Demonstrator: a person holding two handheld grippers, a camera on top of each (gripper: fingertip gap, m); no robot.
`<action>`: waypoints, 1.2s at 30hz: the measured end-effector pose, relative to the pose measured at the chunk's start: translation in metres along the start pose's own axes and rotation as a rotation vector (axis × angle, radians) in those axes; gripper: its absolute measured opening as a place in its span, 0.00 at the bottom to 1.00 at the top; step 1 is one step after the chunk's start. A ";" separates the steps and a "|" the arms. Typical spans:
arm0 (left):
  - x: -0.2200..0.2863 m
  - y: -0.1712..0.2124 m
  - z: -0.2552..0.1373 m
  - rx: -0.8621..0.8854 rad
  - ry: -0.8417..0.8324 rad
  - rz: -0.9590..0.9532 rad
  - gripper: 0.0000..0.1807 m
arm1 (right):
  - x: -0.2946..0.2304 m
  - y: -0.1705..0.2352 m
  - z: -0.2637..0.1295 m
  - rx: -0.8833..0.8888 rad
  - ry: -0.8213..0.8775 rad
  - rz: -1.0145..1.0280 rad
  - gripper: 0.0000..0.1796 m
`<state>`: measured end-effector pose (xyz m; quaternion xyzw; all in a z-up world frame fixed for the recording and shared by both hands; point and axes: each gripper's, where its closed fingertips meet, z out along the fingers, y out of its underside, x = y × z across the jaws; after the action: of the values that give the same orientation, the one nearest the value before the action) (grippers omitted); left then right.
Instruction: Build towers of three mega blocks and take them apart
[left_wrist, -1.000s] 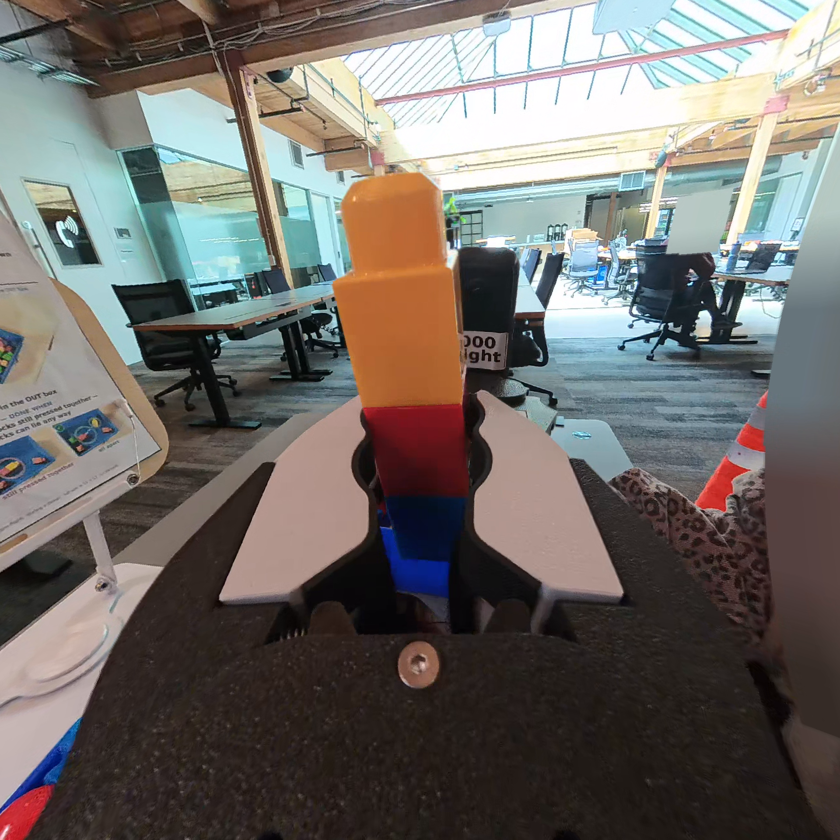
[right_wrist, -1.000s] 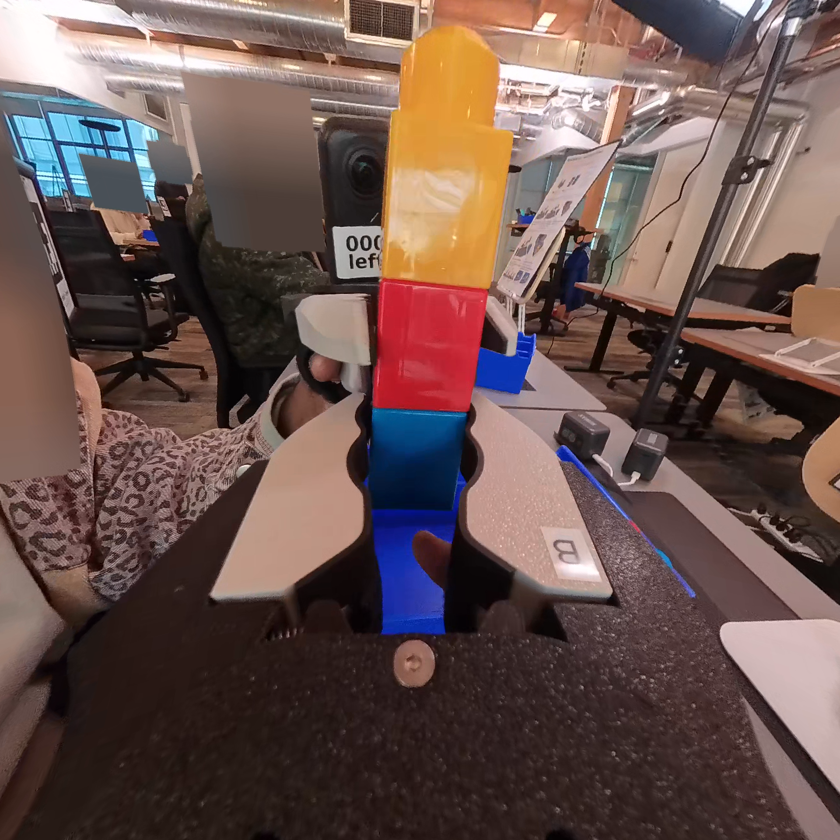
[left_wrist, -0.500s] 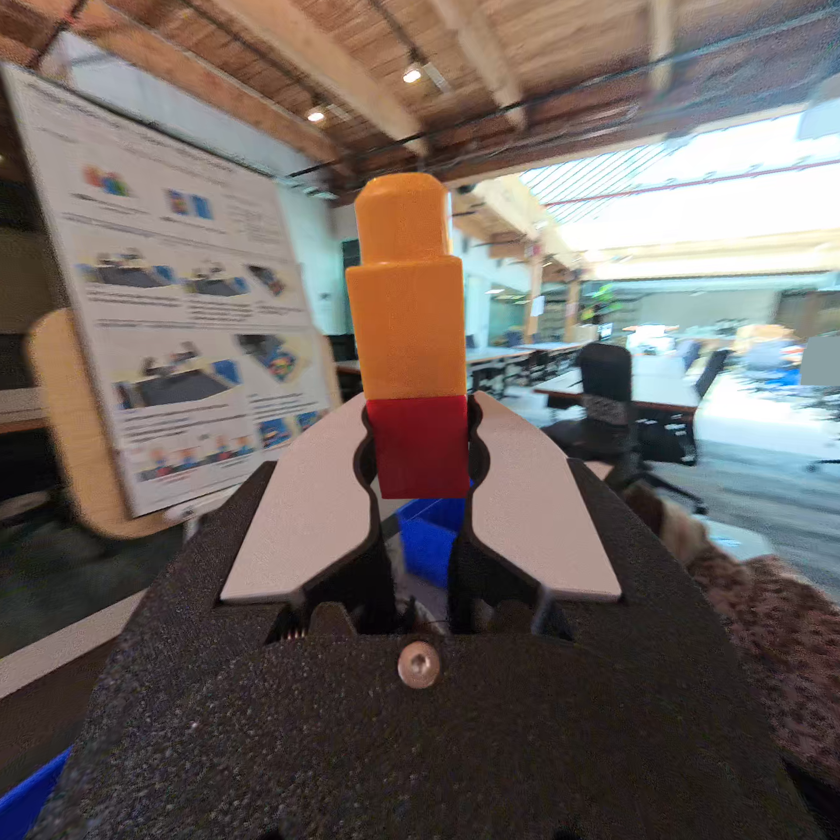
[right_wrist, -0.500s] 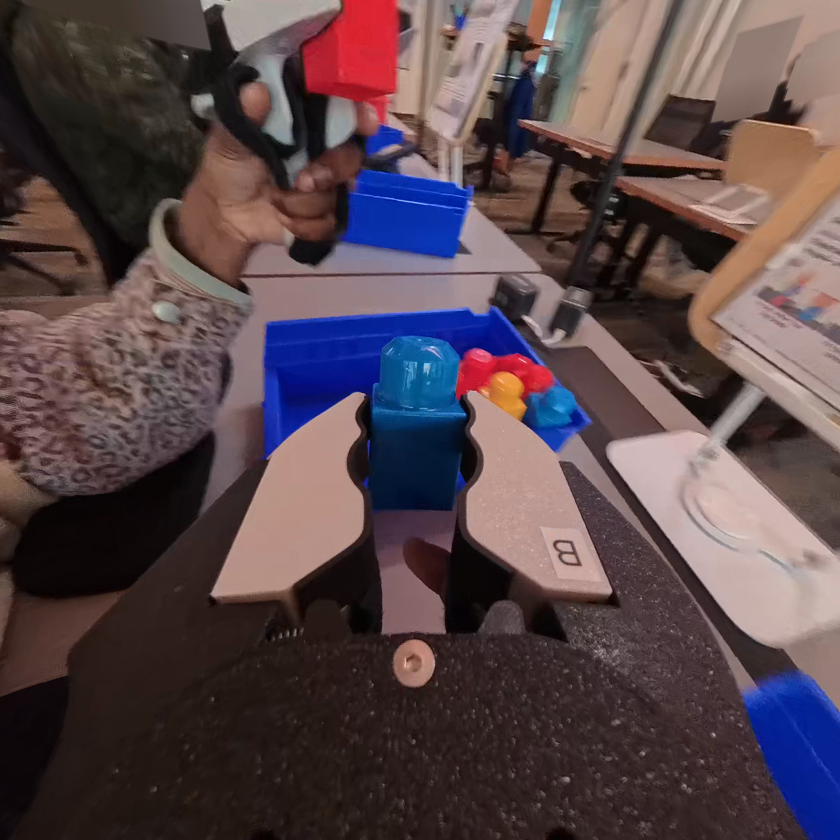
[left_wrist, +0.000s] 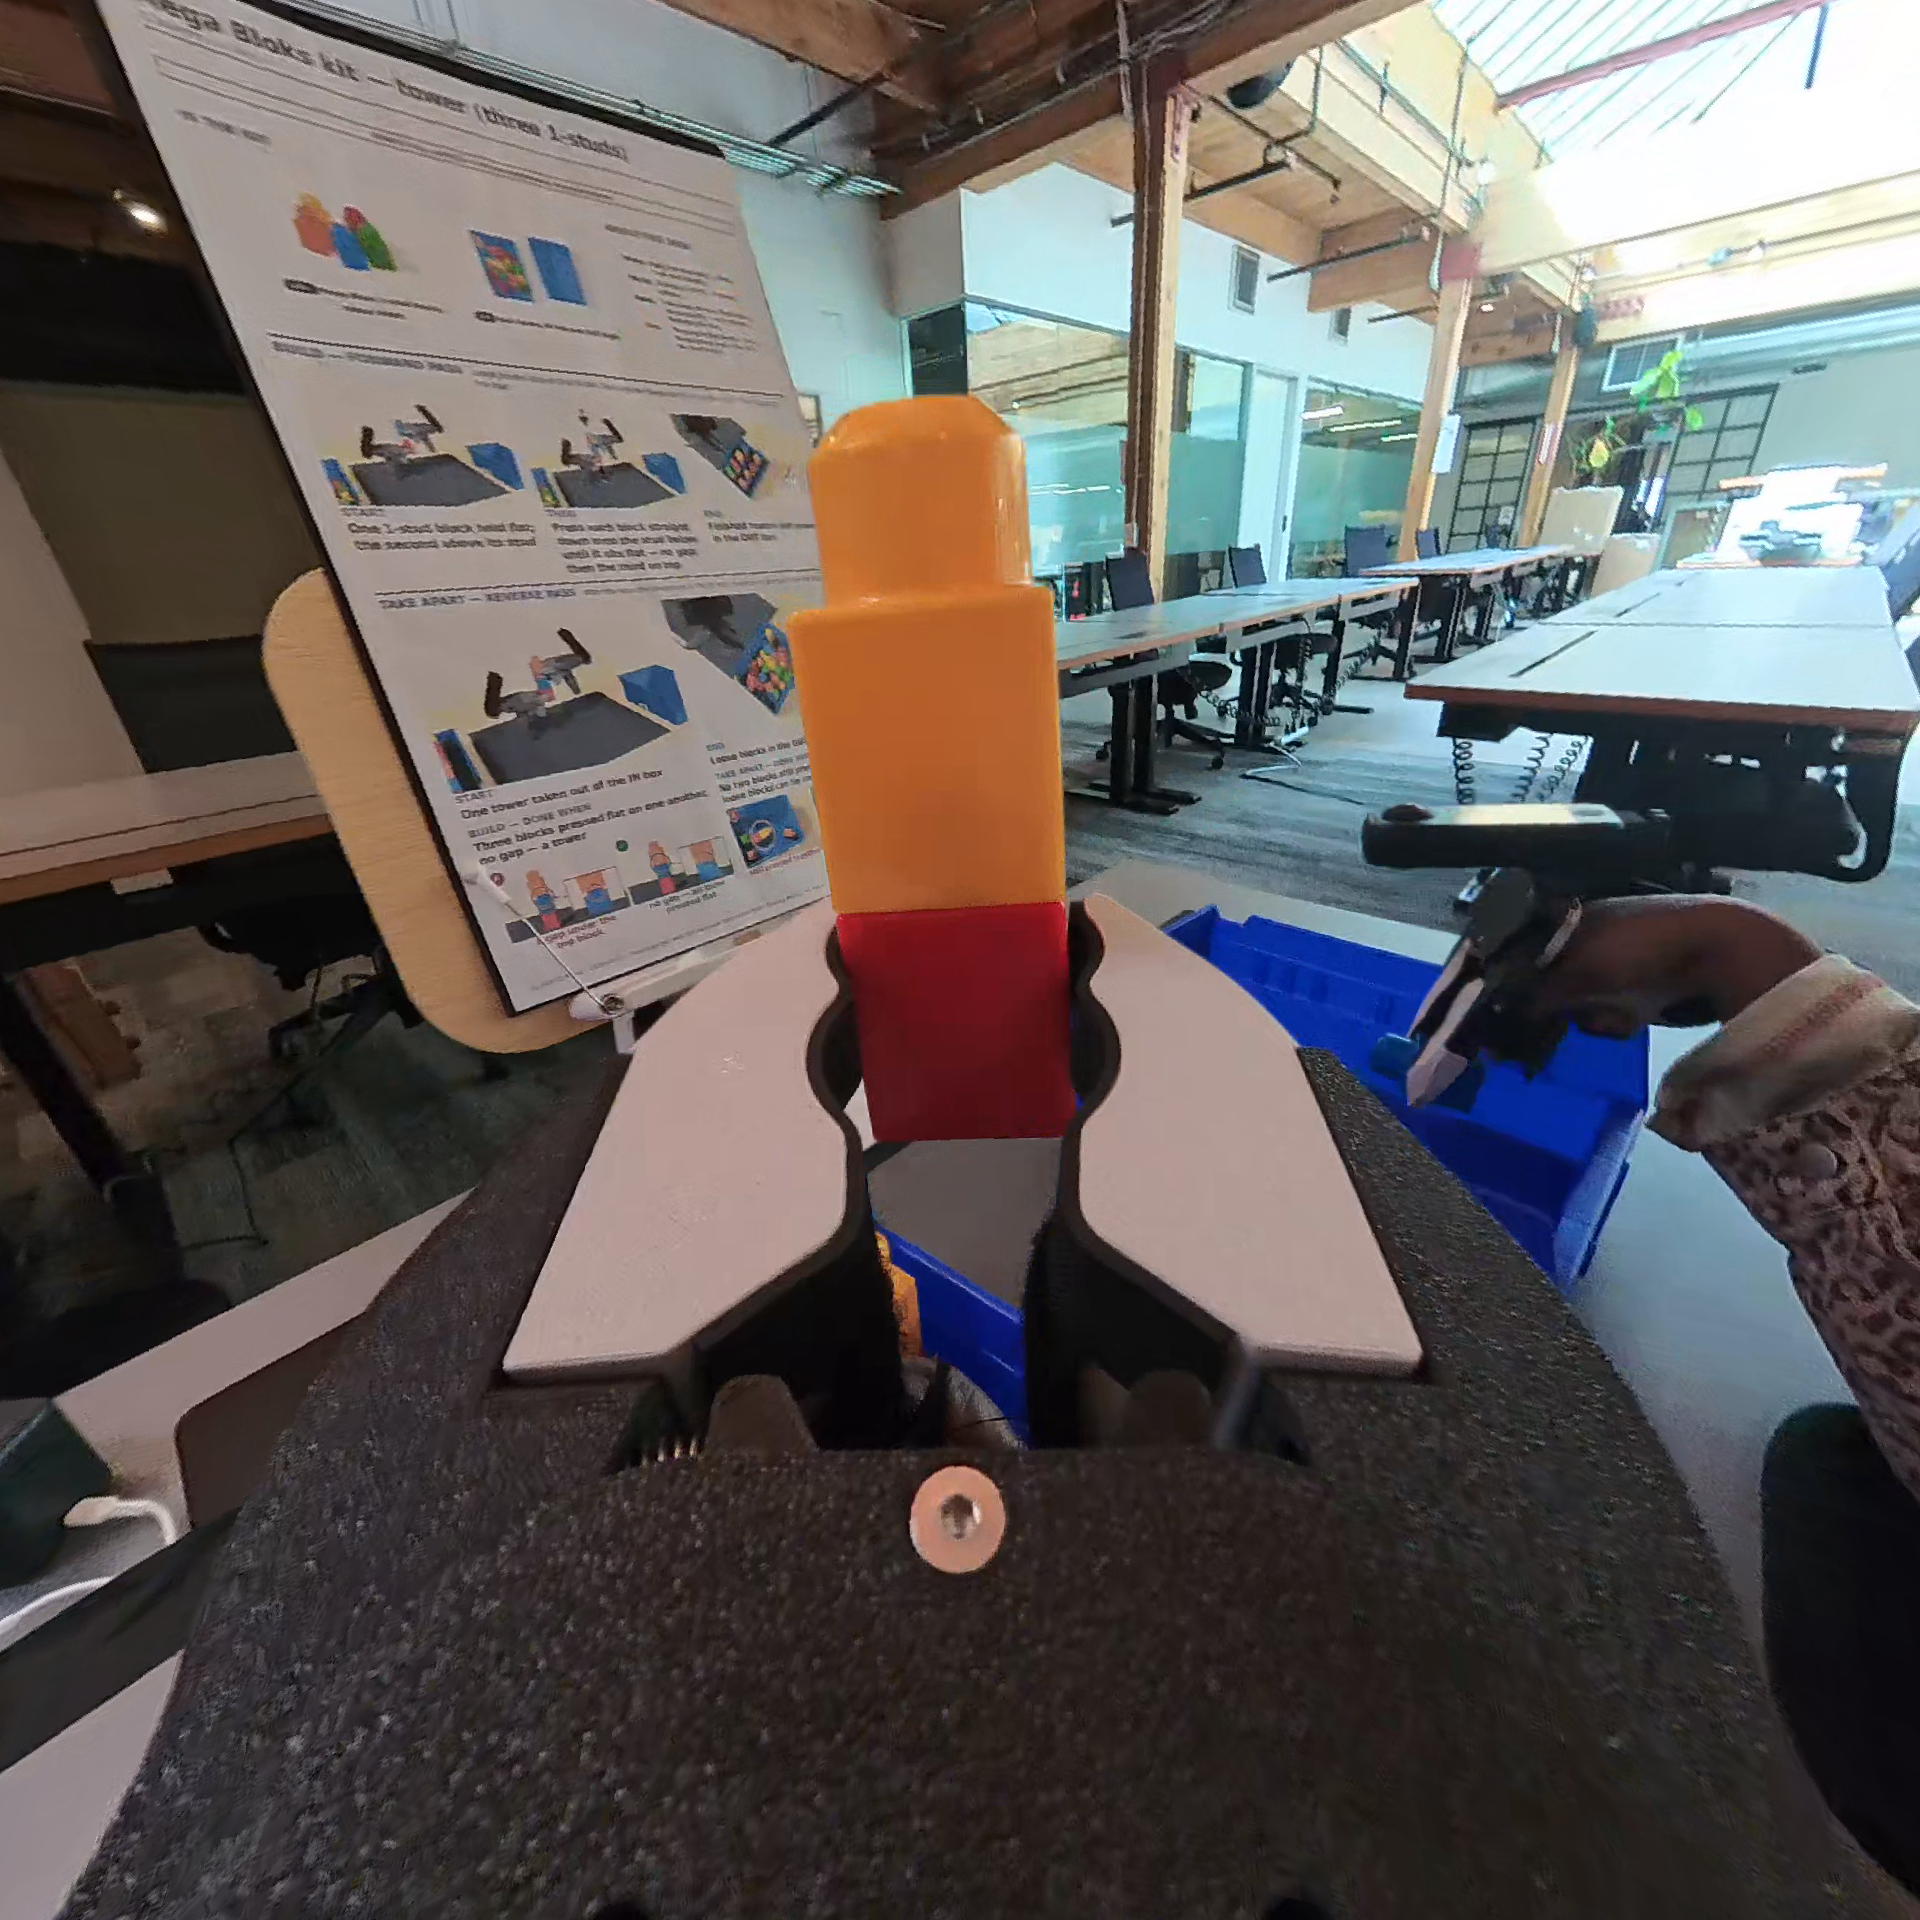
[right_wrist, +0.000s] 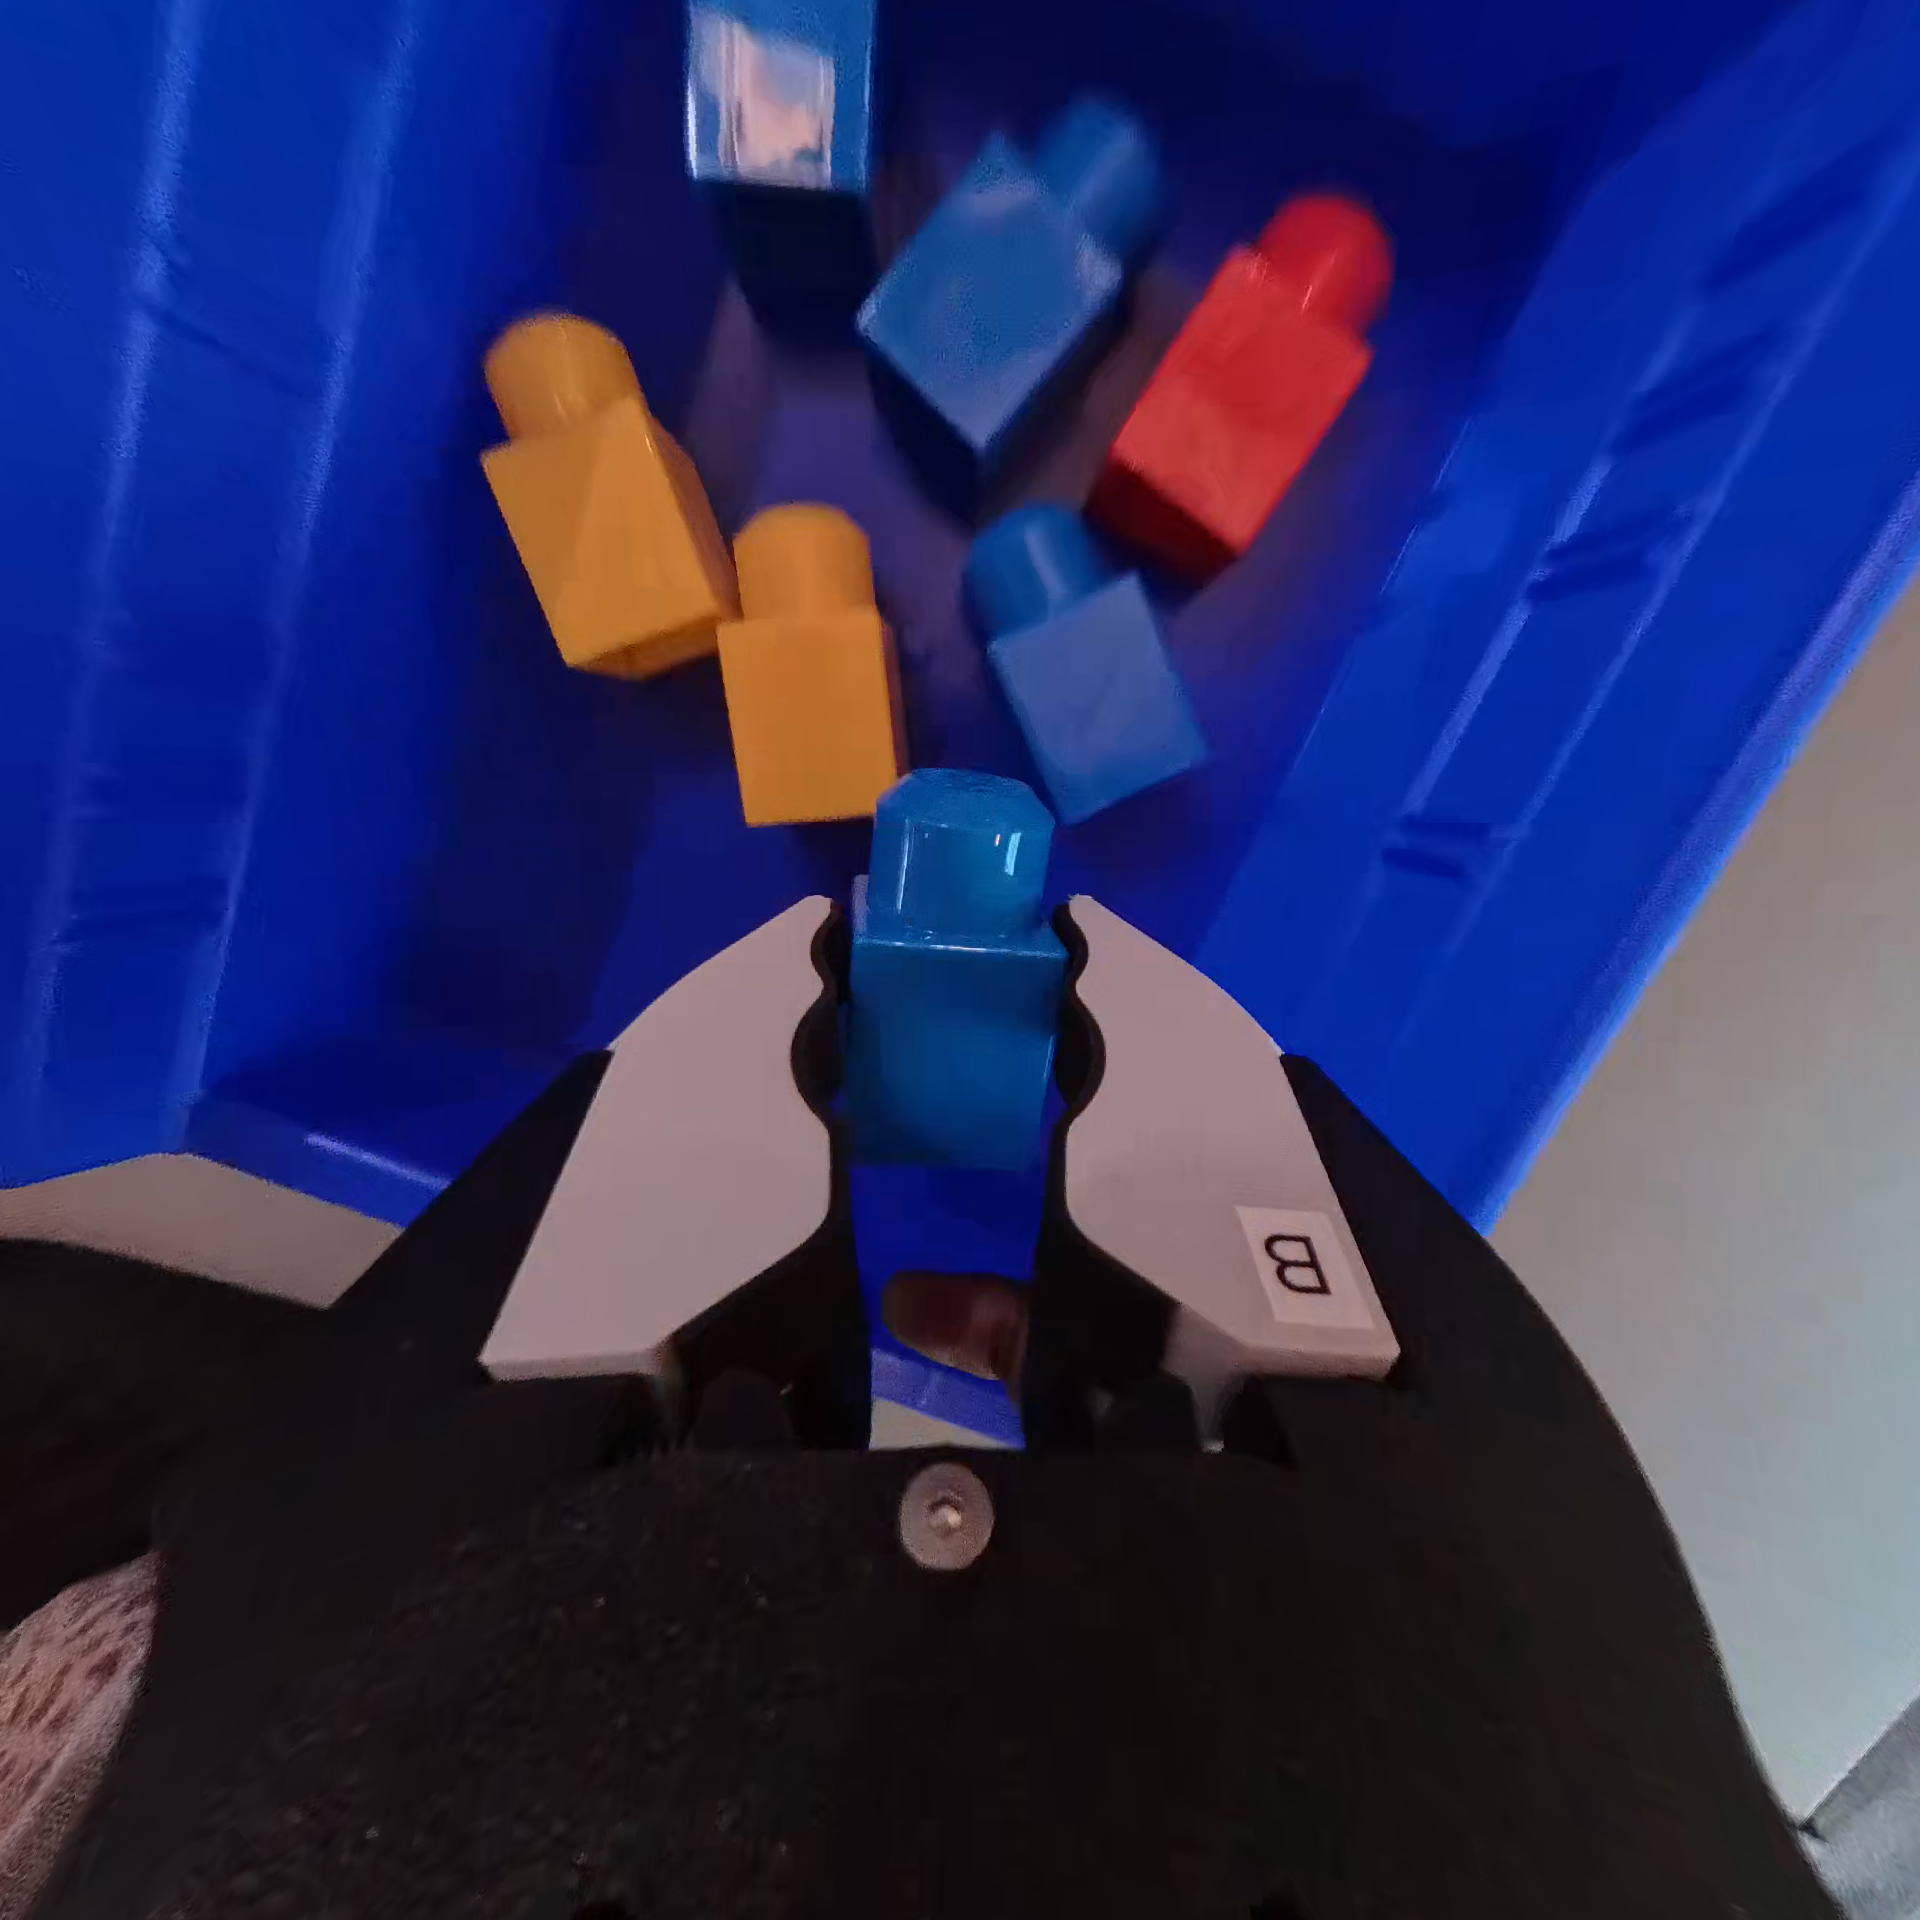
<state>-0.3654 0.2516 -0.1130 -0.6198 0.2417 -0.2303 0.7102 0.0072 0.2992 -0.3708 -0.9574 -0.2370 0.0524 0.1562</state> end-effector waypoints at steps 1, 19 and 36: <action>0.003 0.001 0.002 -0.004 0.009 0.003 0.20 | -0.001 0.006 0.003 -0.037 -0.016 0.018 0.21; 0.028 0.008 0.022 -0.030 0.123 0.017 0.20 | -0.039 -0.062 -0.053 0.381 -0.098 -0.135 0.33; 0.155 0.031 0.052 -0.095 0.712 0.000 0.21 | -0.281 -0.113 -0.231 1.209 -1.004 -0.630 0.23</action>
<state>-0.2113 0.1987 -0.1471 -0.5332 0.4842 -0.4203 0.5519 -0.2499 0.1981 -0.1082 -0.4615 -0.4652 0.5433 0.5249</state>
